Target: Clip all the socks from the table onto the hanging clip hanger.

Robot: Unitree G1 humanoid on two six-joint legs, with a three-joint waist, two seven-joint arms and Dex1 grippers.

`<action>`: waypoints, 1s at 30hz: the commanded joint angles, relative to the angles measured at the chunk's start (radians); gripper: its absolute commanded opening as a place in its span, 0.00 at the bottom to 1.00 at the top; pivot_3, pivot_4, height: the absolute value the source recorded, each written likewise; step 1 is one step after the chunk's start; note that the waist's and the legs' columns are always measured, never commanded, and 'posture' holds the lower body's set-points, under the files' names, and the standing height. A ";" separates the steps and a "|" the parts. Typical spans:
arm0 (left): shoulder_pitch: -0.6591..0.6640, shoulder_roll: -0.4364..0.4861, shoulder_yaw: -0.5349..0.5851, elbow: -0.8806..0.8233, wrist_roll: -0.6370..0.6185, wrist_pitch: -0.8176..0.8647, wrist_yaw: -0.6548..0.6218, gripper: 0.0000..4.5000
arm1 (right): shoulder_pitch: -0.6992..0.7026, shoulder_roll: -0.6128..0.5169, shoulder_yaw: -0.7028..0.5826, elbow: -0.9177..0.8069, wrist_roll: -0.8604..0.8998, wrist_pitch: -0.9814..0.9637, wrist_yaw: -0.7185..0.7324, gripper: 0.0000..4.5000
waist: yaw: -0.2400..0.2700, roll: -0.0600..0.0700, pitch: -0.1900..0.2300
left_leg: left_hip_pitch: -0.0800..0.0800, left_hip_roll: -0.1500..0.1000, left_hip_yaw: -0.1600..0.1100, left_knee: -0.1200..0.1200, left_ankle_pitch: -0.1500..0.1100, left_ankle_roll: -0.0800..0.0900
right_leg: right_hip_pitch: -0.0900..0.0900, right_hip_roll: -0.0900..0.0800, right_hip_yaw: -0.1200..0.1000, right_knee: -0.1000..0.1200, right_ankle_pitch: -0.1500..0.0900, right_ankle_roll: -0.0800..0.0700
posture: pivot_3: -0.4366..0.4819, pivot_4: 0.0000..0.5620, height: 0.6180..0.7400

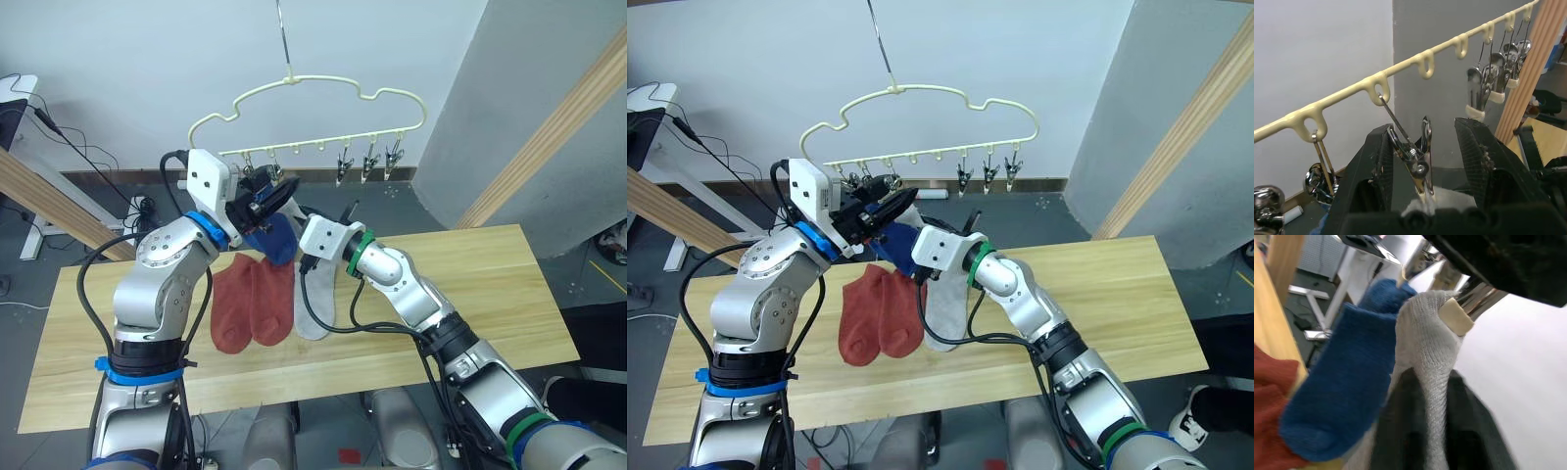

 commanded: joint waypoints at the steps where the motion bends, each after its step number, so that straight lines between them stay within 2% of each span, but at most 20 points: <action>1: 0.015 0.019 0.022 -0.042 -0.017 -0.002 -0.012 0.49 | 0.006 0.010 -0.011 -0.043 0.029 0.007 0.027 0.40 | 0.000 0.000 0.000 | 0.000 0.000 0.000 0.000 0.000 0.000 | 0.000 0.000 0.000 0.000 0.000 0.000 | 0.23 0.59 0.95; 5: 0.041 0.048 0.031 -0.057 -0.013 -0.005 -0.024 0.49 | 0.030 -0.014 -0.010 -0.091 0.028 0.059 0.069 0.72 | 0.000 0.000 0.000 | 0.000 0.000 0.000 0.000 0.000 0.000 | 0.000 0.000 0.000 0.000 0.000 0.000 | 0.23 0.59 0.95; 13: 0.143 0.222 0.062 -0.091 0.008 -0.093 -0.180 0.49 | 0.184 -0.130 -0.050 -0.398 0.067 0.244 0.196 0.72 | 0.003 0.000 0.000 | 0.000 0.000 0.001 -0.001 0.000 0.000 | -0.001 0.000 0.000 0.000 0.000 0.000 | 0.24 0.57 0.95; 17: 0.201 0.326 0.107 -0.127 -0.025 -0.104 -0.289 0.49 | 0.297 -0.165 -0.123 -0.639 0.123 0.426 0.240 0.72 | 0.004 0.000 0.000 | 0.000 0.001 0.000 -0.001 0.000 0.000 | -0.001 0.000 -0.001 0.000 0.000 0.000 | 0.26 0.57 0.95; 21: 0.220 0.407 0.146 -0.139 -0.067 -0.077 -0.372 0.49 | 0.357 -0.167 -0.194 -0.807 0.176 0.572 0.239 0.72 | 0.005 0.000 0.000 | 0.000 0.001 0.000 -0.001 0.000 0.000 | -0.001 0.000 -0.001 0.000 0.000 0.000 | 0.27 0.55 0.95; 25: 0.193 0.419 0.148 -0.159 -0.110 -0.057 -0.387 0.49 | 0.296 -0.105 -0.294 -0.896 0.256 0.746 0.191 0.72 | 0.005 0.000 0.000 | 0.000 0.001 0.000 -0.001 0.000 0.000 | -0.001 0.000 -0.001 0.001 0.000 0.000 | 0.27 0.54 0.95; 30: 0.199 0.388 0.116 -0.242 -0.163 -0.030 -0.383 0.49 | 0.223 -0.084 -0.320 -0.886 0.293 0.808 0.152 0.72 | 0.005 0.000 0.000 | 0.000 0.001 0.000 0.000 0.000 0.000 | -0.001 0.000 -0.001 0.001 0.000 0.000 | 0.27 0.54 0.95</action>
